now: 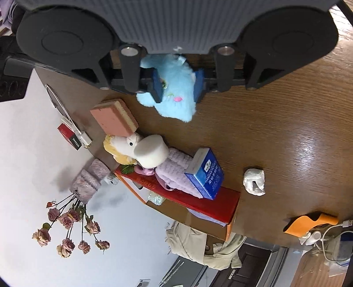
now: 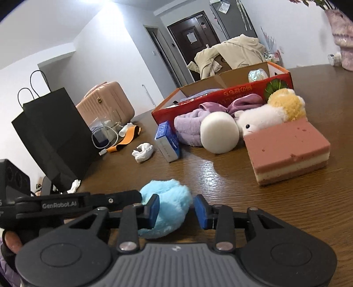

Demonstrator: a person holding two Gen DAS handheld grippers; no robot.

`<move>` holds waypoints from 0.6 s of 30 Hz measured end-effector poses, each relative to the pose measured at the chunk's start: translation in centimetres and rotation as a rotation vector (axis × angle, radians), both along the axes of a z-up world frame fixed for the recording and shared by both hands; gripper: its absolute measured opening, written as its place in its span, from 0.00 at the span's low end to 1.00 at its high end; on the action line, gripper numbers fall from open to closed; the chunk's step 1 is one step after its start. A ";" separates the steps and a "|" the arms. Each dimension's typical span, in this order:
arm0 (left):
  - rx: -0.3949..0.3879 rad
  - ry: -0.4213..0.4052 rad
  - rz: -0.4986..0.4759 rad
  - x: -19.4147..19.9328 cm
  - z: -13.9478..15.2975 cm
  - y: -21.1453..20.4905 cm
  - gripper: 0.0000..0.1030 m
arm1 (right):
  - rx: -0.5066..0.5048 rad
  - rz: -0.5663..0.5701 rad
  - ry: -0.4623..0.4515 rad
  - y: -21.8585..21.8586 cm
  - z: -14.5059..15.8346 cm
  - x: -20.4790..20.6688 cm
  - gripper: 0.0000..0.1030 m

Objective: Organize soft objects
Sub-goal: 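Lift the light-blue plush with the left gripper and lower it into the box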

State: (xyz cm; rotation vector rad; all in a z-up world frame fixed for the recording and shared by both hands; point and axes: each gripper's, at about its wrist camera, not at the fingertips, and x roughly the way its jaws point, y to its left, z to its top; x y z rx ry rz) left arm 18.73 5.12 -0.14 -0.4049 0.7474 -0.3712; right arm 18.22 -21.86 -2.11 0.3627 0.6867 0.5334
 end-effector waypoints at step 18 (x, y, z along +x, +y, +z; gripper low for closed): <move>-0.096 -0.074 -0.145 18.1 9.5 -4.6 0.31 | 0.039 -0.017 -0.195 -3.1 9.0 15.4 0.29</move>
